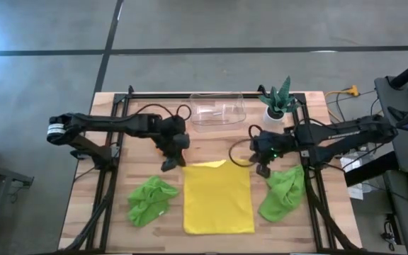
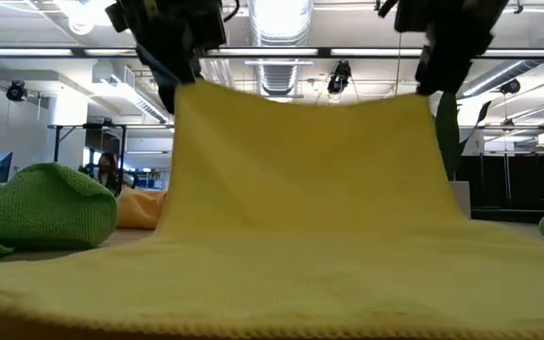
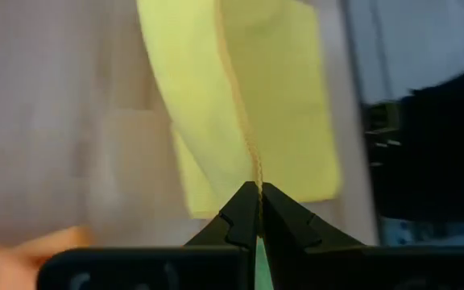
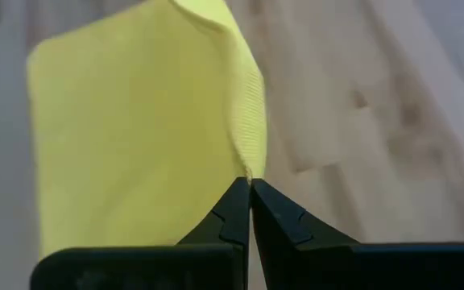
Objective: Fold microfiber towels
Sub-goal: Fold the yellow microfiber towel
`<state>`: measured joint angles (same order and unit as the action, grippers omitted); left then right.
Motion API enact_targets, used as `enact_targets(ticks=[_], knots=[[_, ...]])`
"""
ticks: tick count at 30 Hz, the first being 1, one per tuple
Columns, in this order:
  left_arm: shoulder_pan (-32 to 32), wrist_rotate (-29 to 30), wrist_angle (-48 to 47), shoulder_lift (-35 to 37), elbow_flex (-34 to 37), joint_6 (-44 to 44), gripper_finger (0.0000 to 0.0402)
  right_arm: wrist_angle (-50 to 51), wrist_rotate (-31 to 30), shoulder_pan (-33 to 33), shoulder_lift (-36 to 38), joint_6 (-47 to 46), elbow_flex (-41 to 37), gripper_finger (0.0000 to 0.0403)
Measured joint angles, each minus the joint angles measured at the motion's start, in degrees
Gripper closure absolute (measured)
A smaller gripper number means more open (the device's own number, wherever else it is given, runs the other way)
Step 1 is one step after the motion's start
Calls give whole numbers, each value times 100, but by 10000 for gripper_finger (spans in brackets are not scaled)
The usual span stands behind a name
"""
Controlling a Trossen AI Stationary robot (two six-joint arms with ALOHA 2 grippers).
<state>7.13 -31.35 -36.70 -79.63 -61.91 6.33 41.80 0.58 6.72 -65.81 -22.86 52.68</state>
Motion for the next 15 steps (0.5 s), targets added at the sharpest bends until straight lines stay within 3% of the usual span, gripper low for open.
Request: enact_targets(ticks=[6,15], knots=[[-615,-267,19,152,2,379,402,-38,135,844,181,-422,-8,394],[-1449,-276,354,38,16,891,401,-449,89,1918,-174,-1031,-13,394]])
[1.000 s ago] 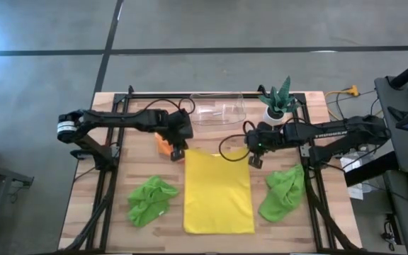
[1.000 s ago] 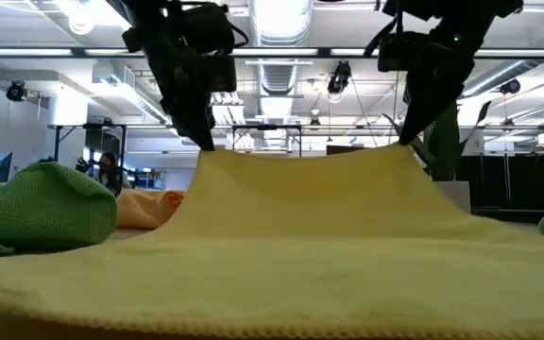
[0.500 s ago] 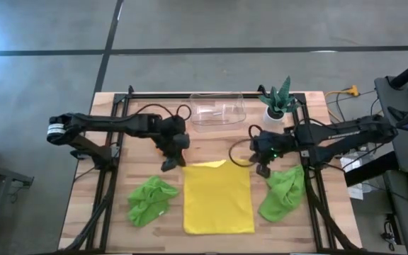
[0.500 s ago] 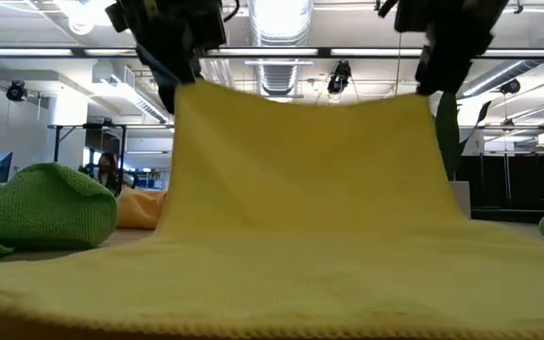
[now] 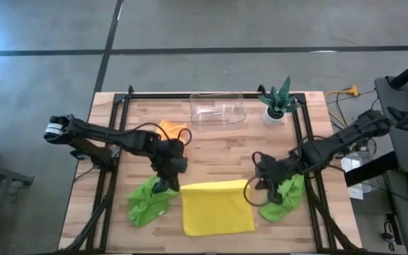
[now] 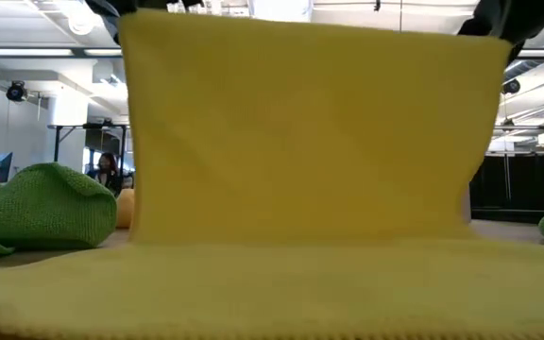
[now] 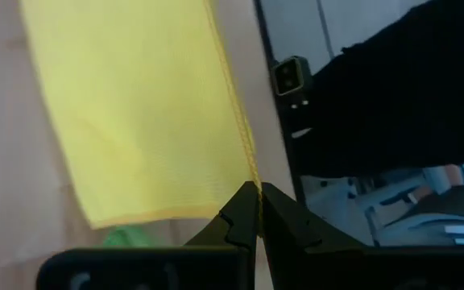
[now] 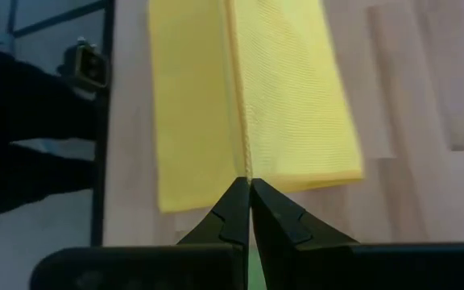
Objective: Fold microfiber towels
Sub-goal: Fold the yellow microfiber towel
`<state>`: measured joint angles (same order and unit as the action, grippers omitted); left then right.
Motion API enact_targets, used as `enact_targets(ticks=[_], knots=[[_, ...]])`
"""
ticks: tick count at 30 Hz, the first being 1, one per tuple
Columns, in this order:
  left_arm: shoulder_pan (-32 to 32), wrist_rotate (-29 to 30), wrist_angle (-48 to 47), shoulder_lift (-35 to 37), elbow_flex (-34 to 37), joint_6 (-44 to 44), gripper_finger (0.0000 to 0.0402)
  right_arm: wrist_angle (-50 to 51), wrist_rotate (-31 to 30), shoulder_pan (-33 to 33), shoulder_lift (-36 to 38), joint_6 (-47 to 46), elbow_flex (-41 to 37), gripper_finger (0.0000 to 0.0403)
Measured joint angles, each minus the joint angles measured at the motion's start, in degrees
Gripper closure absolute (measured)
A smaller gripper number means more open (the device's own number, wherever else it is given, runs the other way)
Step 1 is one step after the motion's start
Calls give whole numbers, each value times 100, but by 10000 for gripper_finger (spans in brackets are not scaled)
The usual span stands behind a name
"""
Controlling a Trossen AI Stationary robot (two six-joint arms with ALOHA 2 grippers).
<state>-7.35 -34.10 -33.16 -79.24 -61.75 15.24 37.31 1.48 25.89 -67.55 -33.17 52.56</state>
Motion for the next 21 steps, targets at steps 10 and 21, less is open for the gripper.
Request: enact_targets(ticks=[10,21], knots=[[-724,-27,1171,-443,258,748,401,-751,1,724,-786,-284,-11,394],[-1198,7,1986,-966,437,1160,402,-945,-2,1241,-1353,-591,-18,394]])
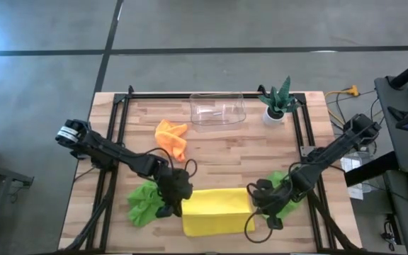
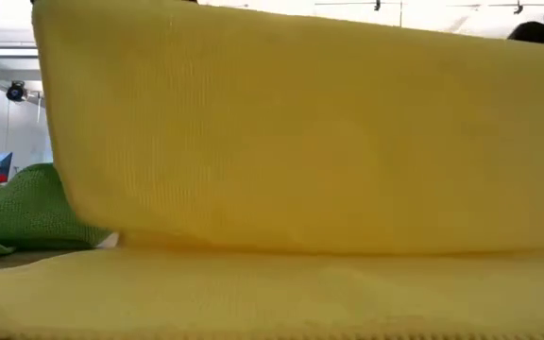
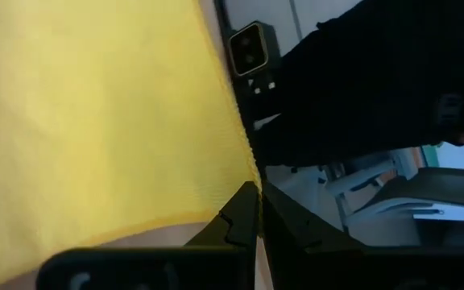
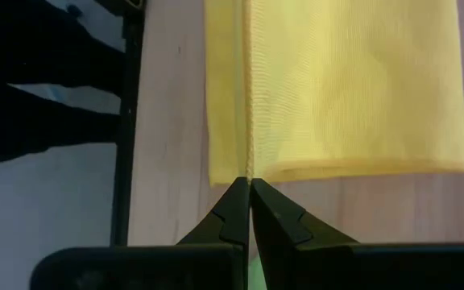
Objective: Fold microfiber towels
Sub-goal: Fold the yellow microfiber towel
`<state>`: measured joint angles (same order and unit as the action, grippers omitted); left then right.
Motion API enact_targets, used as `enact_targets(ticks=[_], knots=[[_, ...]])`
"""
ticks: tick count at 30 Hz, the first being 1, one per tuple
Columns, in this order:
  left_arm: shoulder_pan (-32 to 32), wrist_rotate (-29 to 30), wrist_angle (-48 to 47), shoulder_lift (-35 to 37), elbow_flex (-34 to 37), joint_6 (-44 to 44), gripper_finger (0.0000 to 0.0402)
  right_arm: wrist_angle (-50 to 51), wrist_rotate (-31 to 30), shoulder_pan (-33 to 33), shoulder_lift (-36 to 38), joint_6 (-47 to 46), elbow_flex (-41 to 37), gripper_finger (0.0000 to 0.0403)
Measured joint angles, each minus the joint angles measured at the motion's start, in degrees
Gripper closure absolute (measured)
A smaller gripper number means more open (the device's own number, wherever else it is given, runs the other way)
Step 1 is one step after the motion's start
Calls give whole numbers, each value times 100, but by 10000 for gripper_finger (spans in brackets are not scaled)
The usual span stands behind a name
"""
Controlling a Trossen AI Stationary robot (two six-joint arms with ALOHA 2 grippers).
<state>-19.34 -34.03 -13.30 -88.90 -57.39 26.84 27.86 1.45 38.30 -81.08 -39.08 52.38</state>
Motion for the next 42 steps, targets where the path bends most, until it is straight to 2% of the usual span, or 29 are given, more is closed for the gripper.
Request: enact_targets(ticks=[16,20,24,29,34,42], knots=[[-28,-45,452,-222,15,150,402,-1,9,143,7,-145,-205,394],[-29,-301,535,-356,89,153,401,-86,87,176,7,-145,-301,394],[-54,-441,670,-471,209,280,402,-505,223,189,13,-145,-380,394],[-83,-604,1421,-650,417,527,402,-582,220,182,12,-141,-466,394],[-87,-644,1662,-850,402,591,401,-663,223,184,11,-141,-524,394],[-101,-641,2154,-1080,405,751,402,-1574,302,183,11,-156,-634,394]])
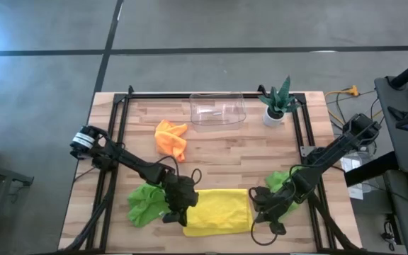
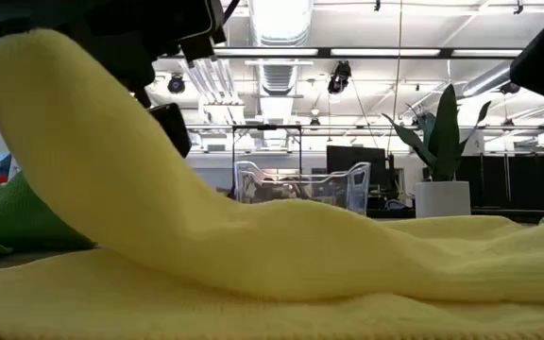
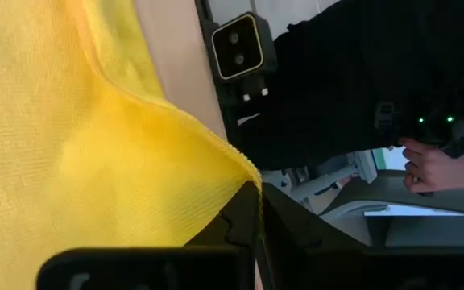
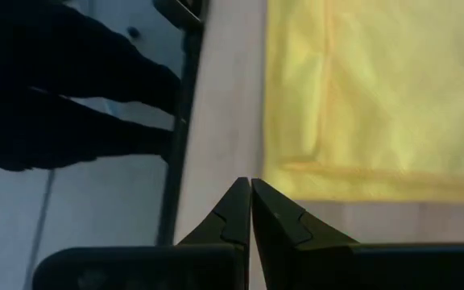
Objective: Fold microfiber towels
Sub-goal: Fold the yellow microfiber towel
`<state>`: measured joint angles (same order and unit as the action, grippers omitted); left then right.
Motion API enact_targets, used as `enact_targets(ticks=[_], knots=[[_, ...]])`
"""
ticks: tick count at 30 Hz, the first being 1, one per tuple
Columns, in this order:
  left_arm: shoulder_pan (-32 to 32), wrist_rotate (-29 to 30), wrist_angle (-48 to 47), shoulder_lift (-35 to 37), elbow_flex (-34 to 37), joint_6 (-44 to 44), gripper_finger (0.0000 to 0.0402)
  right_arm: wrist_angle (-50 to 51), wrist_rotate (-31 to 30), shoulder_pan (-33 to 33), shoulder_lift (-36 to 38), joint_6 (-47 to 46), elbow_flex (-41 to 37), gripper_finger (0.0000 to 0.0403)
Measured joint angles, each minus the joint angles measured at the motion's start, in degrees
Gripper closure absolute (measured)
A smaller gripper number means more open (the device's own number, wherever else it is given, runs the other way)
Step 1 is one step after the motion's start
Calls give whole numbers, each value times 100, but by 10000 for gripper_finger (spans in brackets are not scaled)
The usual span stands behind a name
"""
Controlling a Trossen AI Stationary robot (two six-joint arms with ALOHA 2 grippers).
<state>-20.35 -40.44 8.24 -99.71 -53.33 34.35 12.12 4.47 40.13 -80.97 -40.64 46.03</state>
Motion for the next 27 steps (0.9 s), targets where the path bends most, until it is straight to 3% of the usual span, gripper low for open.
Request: enact_targets(ticks=[6,12,18,22,27], knots=[[-3,2,187,-111,-8,137,402,-417,0,-1,-2,-120,-157,382],[-3,9,187,-133,-16,181,402,-406,11,-80,-100,-330,-304,316],[-8,21,215,-133,-14,280,402,-698,100,-269,-742,-436,-323,260],[-8,21,213,-133,-12,294,402,-1385,444,-373,-1132,-345,-321,253],[-8,21,204,-133,-12,303,402,-1514,605,-393,-1276,-340,-312,265]])
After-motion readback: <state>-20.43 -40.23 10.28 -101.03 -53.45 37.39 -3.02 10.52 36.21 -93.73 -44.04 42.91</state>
